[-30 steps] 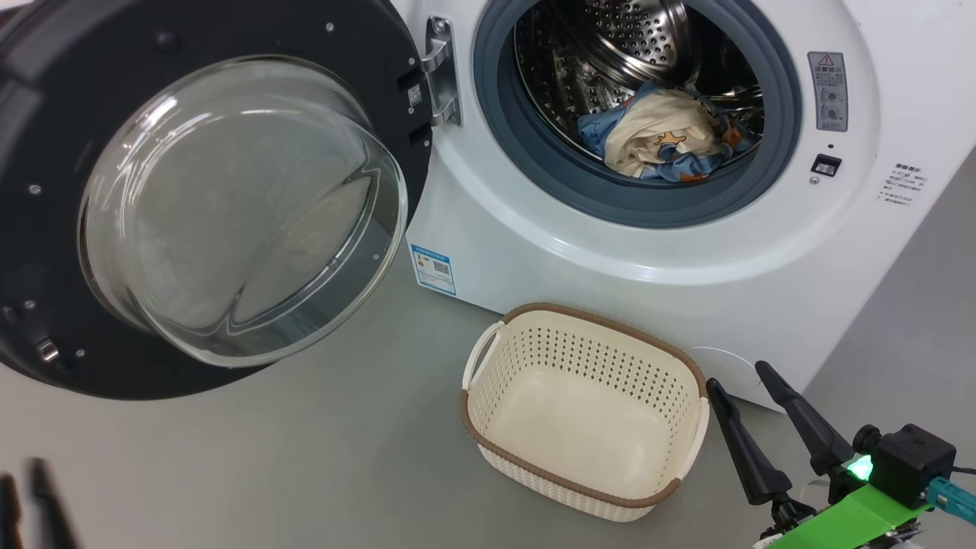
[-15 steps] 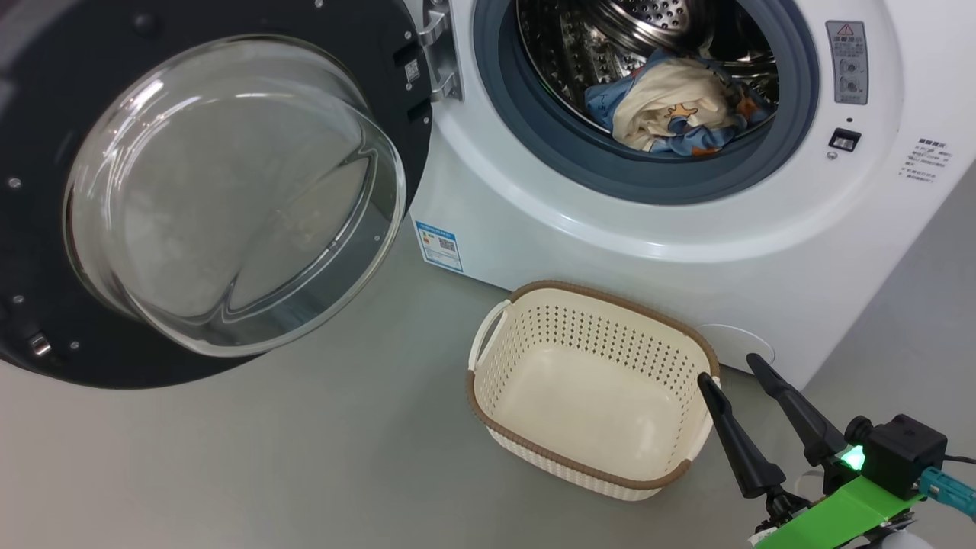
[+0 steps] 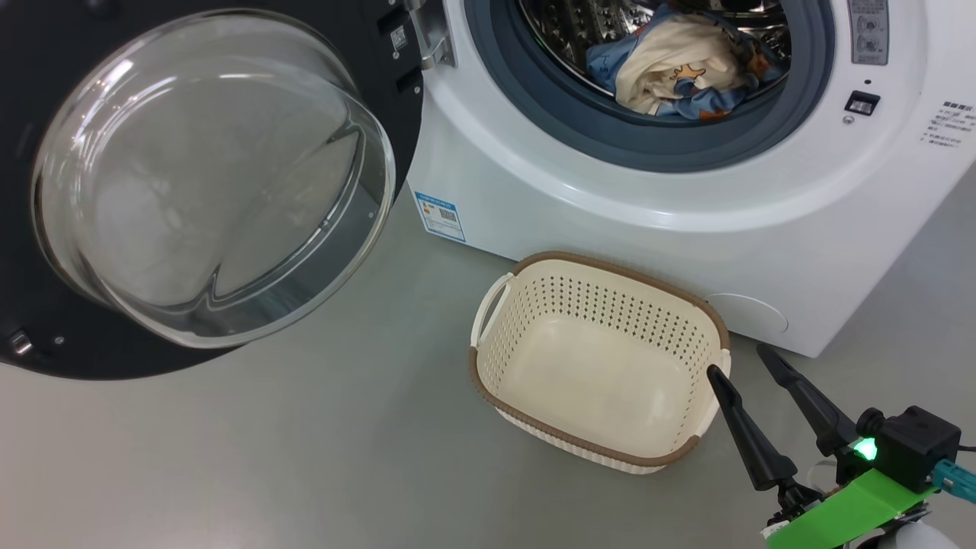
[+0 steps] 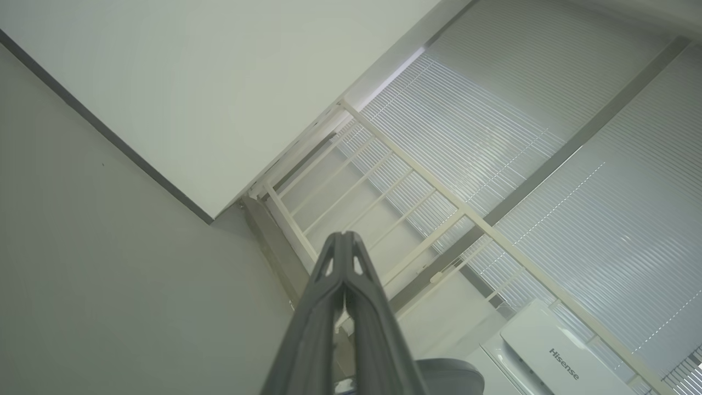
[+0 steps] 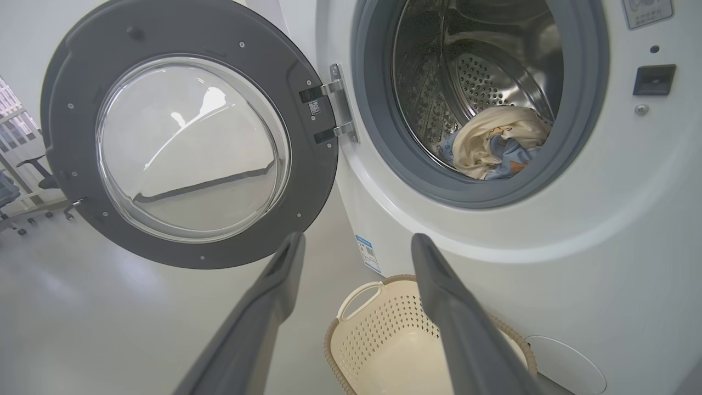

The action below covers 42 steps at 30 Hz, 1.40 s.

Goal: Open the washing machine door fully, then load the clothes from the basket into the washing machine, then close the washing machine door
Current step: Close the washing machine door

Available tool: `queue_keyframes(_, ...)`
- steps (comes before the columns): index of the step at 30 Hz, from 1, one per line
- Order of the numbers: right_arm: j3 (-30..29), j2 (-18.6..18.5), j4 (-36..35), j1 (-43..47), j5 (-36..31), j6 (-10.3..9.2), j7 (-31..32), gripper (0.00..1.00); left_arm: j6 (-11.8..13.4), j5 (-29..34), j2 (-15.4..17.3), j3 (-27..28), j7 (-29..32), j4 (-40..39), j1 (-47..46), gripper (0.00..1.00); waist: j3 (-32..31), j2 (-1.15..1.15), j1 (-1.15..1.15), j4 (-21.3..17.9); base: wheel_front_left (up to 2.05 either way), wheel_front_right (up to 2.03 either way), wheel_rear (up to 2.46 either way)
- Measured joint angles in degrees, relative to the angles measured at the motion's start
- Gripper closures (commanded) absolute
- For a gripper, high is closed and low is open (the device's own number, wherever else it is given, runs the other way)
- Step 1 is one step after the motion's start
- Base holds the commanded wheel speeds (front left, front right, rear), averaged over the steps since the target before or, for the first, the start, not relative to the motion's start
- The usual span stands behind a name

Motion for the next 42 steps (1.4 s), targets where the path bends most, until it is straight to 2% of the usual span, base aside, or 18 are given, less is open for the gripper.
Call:
queue_keyframes(6,0.05,-0.9,-0.76,-0.11,-0.19,0.0,0.0,0.0,0.0,0.02,1.98,-5.3,8.6,10.16,-5.34,1.0,1.79,0.0,0.0,-0.14,0.0,0.0,0.0)
queue_keyframes(12,0.24,-2.24,-1.2,-1.41,-0.21,0.0,0.0,0.0,-0.01,0.22,2.07,-8.8,13.91,14.81,-9.44,1.0,3.83,0.0,0.0,-0.51,0.0,0.0,0.0)
queue_keyframes(23,0.7,-4.74,-2.26,-2.61,-0.24,0.0,0.0,0.0,0.0,0.18,0.62,-11.72,17.58,17.37,-11.78,1.0,7.84,0.0,0.0,-1.24,0.0,0.0,0.0)
queue_keyframes(34,0.68,-5.16,-2.36,-3.93,-0.24,0.0,0.0,0.0,0.0,-0.22,1.98,-13.19,22.42,18.76,-13.41,1.0,8.93,0.0,0.0,-1.22,0.0,0.0,0.0)
queue_keyframes(42,0.55,-4.67,-2.3,-3.93,-0.24,0.0,0.0,0.0,0.0,-0.64,2.74,-14.86,28.63,18.9,-14.02,1.0,7.94,0.0,0.0,-1.11,0.0,0.0,0.0)
